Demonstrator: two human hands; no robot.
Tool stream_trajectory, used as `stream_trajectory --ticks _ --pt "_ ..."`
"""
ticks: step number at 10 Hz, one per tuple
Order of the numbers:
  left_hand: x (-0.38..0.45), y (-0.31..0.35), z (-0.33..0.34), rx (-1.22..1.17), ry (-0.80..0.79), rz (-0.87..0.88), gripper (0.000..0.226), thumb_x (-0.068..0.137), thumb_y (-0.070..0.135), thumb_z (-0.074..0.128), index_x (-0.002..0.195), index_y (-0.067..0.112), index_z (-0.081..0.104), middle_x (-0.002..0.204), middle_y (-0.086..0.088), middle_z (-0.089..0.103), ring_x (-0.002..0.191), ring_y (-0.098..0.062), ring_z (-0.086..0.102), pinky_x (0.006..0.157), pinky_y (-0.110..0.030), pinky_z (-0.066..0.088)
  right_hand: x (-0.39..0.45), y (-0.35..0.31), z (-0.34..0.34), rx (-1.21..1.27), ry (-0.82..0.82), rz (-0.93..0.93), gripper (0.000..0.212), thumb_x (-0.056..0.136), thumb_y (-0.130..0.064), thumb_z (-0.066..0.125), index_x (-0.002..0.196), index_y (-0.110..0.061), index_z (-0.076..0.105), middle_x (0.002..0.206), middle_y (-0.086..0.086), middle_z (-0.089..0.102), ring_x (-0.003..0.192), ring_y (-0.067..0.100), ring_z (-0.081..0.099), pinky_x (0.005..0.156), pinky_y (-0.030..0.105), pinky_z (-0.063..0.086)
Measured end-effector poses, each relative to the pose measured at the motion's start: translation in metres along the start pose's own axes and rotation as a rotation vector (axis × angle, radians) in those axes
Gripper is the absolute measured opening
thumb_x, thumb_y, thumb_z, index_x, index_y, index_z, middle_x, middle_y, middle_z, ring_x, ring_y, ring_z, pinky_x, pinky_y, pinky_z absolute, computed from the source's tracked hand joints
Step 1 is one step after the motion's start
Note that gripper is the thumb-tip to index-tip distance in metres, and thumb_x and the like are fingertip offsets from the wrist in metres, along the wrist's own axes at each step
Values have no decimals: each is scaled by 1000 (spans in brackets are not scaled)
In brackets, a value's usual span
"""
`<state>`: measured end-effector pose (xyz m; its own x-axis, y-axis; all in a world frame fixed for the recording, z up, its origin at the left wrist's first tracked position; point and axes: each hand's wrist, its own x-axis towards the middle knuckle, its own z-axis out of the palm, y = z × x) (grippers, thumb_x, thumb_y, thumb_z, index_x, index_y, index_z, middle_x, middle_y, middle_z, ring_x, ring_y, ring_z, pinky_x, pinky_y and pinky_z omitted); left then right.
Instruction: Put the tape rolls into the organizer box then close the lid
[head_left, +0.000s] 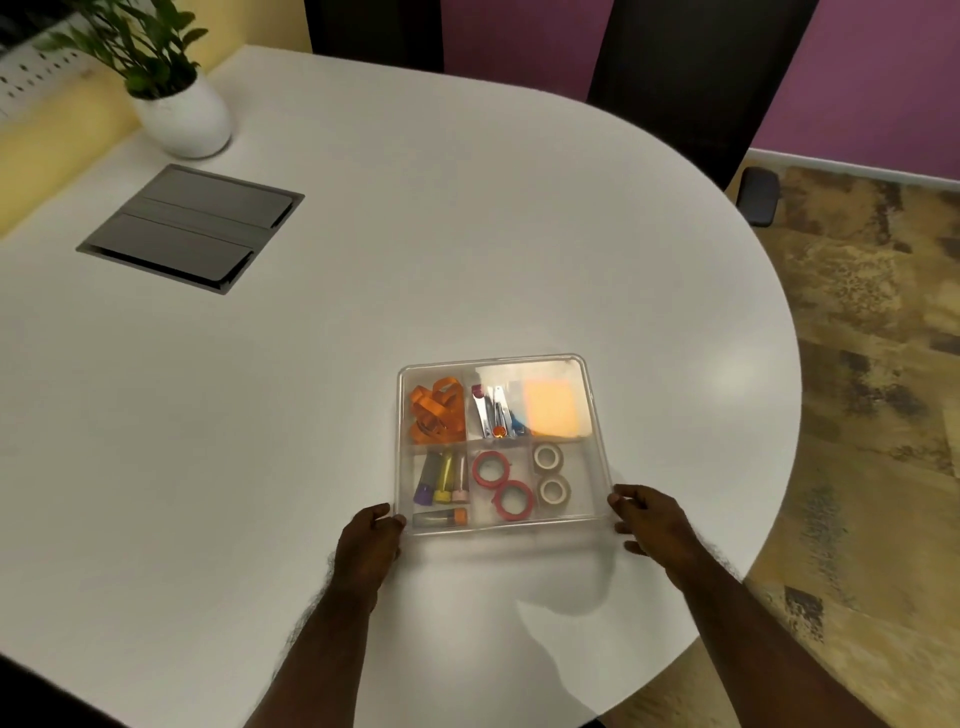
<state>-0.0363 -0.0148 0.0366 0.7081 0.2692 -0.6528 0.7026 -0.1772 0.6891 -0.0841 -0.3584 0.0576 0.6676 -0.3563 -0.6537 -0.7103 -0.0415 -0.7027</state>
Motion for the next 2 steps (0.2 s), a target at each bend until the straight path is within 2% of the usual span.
stream_trajectory --ticks 1,2 --pt "-10 33 -18 278 116 206 45 93 21 63 136 13 55 135 -14 57 115 -29 59 103 -40 45 -4 -30 -24 -214 79 -181 31 91 -27 63 120 -16 62 109 11 68 94 30 66 79 45 56" --pt "-20 61 -32 343 171 383 47 92 21 63 138 16 54 140 -14 53 119 -30 57 103 -38 41 -12 -54 -35 -307 167 -293 33 90 -28 64 121 -16 62 115 10 66 98 28 66 84 40 52"
